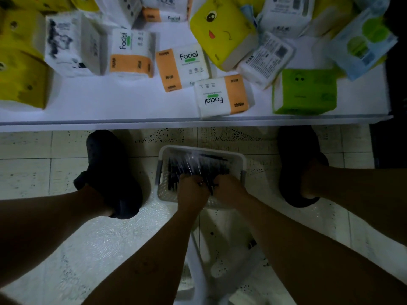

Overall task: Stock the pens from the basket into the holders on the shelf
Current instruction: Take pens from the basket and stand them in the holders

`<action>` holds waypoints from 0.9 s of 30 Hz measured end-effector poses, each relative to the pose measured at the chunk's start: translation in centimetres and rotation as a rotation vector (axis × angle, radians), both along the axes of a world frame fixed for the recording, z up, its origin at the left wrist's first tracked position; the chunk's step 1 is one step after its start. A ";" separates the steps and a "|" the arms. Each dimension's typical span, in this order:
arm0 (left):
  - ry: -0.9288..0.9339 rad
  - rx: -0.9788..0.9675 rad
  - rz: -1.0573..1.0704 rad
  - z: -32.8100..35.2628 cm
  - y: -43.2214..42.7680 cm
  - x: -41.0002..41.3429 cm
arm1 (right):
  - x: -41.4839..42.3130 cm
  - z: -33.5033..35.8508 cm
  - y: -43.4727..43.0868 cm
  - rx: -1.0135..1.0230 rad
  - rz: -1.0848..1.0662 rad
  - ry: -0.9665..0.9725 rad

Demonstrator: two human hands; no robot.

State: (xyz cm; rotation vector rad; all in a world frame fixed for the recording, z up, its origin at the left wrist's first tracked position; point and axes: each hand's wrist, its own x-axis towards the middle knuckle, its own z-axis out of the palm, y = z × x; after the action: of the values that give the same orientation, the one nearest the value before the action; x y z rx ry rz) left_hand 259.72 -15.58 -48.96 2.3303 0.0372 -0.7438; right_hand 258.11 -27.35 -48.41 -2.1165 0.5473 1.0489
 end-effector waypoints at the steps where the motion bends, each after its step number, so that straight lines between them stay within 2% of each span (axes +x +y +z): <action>1: -0.024 -0.008 0.005 0.3 0.1 -0.1 | 0.0 -0.2 0.2 -0.015 0.027 0.003; 4: 0.004 -0.049 0.118 1.0 0.3 -0.1 | -0.1 -0.5 1.0 -0.075 0.116 -0.002; 8: 0.211 -0.134 0.303 1.3 1.2 0.4 | -0.1 -1.0 1.2 -0.155 0.313 0.016; 15: 0.366 -0.228 0.431 2.3 1.9 1.2 | 0.2 -1.7 -0.1 -0.124 0.413 0.160; 18: 0.462 -0.213 0.436 2.6 2.2 1.2 | 0.3 -1.8 0.1 -0.089 0.346 0.138; 21: 0.460 -0.163 0.434 2.6 2.6 1.2 | 0.1 -1.7 0.1 -0.064 0.316 0.123; 27: 0.416 -0.203 0.415 3.5 2.4 1.2 | -0.3 -2.7 0.2 -0.061 0.384 0.162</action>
State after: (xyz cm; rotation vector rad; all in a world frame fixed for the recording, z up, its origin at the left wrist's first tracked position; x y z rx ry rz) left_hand 260.94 -13.20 -45.43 1.8566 0.5823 -0.9493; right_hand 257.80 -27.16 -51.16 -2.2572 0.2518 1.4416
